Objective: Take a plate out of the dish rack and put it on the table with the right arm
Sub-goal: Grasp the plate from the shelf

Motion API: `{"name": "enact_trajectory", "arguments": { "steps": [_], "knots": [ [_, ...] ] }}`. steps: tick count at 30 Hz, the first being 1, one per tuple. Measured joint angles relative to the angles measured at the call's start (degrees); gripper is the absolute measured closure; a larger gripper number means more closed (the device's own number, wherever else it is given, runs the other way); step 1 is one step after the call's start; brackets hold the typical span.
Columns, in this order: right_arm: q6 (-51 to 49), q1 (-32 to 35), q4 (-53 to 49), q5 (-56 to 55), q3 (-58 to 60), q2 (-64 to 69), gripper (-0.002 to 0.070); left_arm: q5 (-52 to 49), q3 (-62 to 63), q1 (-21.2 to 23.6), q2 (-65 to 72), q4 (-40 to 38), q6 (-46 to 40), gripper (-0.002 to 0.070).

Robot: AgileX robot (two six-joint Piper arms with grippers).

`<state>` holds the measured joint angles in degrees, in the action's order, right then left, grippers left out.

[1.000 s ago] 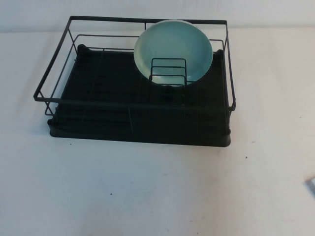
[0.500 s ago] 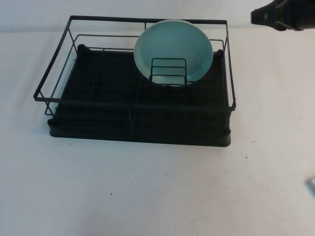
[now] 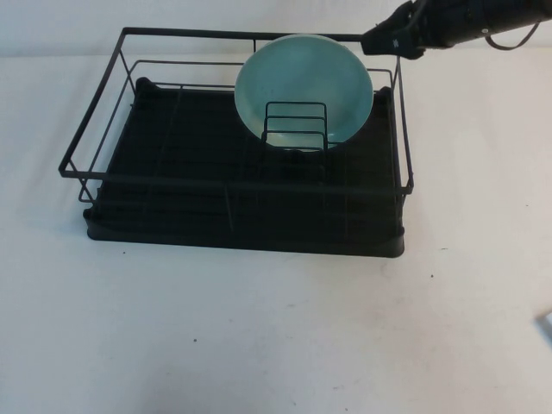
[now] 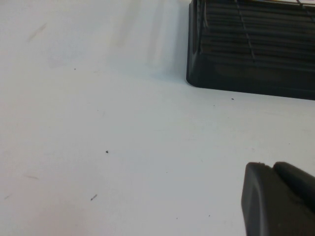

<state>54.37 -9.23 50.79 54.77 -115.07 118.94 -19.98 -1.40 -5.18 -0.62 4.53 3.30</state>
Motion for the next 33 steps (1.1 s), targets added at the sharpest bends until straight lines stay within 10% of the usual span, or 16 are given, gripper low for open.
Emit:
{"name": "enact_trajectory", "arguments": {
  "steps": [7, 33],
  "knots": [
    [4.83, -1.76, -0.95, -1.83, -0.38, 1.10, 0.0285, 0.00, 0.00, 0.00, 0.00, 0.00, 0.00, 0.0678],
    [7.75, -4.99, -3.09, -16.20, -0.36, 7.04, 0.0276, 0.00, 0.00, 0.00, 0.00, 0.00, 0.00, 0.0678]
  ]
}}
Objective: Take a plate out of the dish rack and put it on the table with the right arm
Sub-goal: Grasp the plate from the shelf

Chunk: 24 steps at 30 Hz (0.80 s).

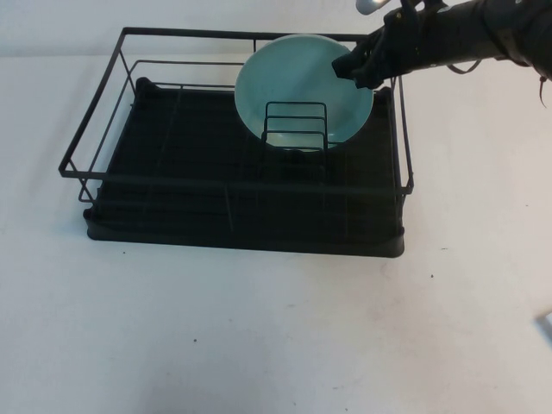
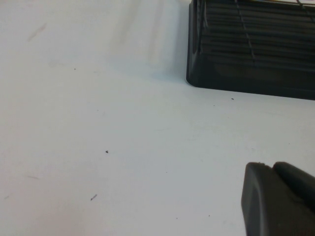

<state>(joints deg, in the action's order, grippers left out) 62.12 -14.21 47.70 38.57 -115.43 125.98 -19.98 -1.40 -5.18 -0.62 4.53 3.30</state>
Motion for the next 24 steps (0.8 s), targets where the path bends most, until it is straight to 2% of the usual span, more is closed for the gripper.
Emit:
{"name": "enact_trajectory", "arguments": {
  "steps": [18, 24],
  "knots": [
    [0.12, -0.04, 0.00, -0.43, 0.00, 0.00, 0.0290, 0.00, 0.00, 0.00, 0.00, 0.00, 0.00, 0.0678],
    [0.12, -0.04, 0.00, -0.43, 0.00, 0.00, 0.0360, 0.00, 0.00, 0.00, 0.00, 0.00, 0.00, 0.0678]
  ]
}}
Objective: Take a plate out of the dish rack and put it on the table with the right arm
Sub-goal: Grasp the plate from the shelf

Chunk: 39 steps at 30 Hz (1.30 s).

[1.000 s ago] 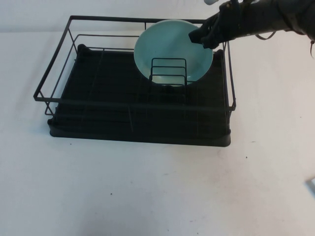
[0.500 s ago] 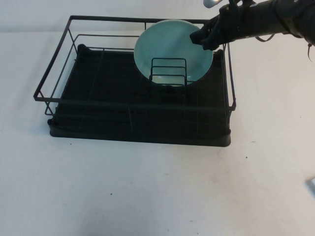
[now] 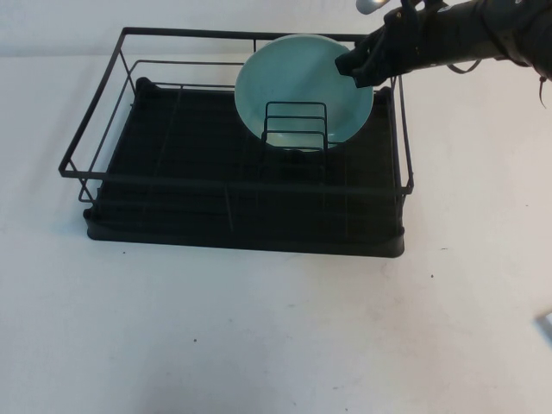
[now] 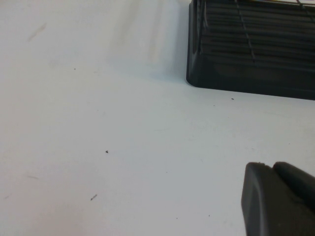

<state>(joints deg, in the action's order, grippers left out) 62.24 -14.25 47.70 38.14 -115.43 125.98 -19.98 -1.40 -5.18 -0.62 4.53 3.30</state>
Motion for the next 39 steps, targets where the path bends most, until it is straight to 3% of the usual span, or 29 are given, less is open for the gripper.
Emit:
{"name": "enact_trajectory", "arguments": {
  "steps": [21, 36, 39],
  "knots": [
    [1.11, 0.00, -2.74, -1.12, 0.00, 0.00, 0.0589, 0.00, 0.00, 0.00, 0.00, 0.00, 0.00, 0.0678],
    [1.35, 0.00, -3.61, -0.17, 0.00, -0.34, 0.0590, 0.00, 0.00, 0.00, 0.00, 0.00, 0.00, 0.0678],
    [1.35, 0.00, -3.61, 0.08, 0.00, -1.21, 0.0626, 0.00, 0.00, 0.00, 0.00, 0.00, 0.00, 0.0678]
  ]
}}
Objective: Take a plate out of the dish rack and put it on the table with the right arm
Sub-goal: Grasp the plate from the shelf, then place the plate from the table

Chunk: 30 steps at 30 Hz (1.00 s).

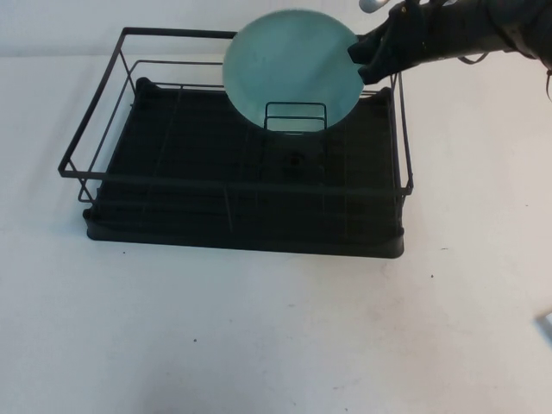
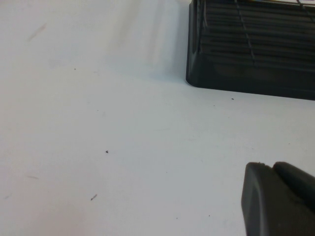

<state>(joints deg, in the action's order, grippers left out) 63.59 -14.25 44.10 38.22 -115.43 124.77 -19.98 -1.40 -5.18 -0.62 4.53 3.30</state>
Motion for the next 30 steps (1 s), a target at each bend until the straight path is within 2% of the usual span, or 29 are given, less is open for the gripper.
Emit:
{"name": "enact_trajectory", "arguments": {
  "steps": [20, 23, 30],
  "knots": [
    [-1.10, 0.00, 1.04, 0.00, -0.47, -5.12, 0.0640, 0.00, 0.00, 0.00, 0.00, 0.00, 0.00, 0.0678],
    [-2.04, 0.00, 0.38, 1.70, -0.47, -7.07, 0.0671, 0.00, 0.00, 0.00, 0.00, 0.00, 0.00, 0.0678],
    [-5.56, -0.10, -2.76, 2.94, -0.47, -12.26, 0.0684, 0.00, 0.00, 0.00, 0.00, 0.00, 0.00, 0.0678]
  ]
}}
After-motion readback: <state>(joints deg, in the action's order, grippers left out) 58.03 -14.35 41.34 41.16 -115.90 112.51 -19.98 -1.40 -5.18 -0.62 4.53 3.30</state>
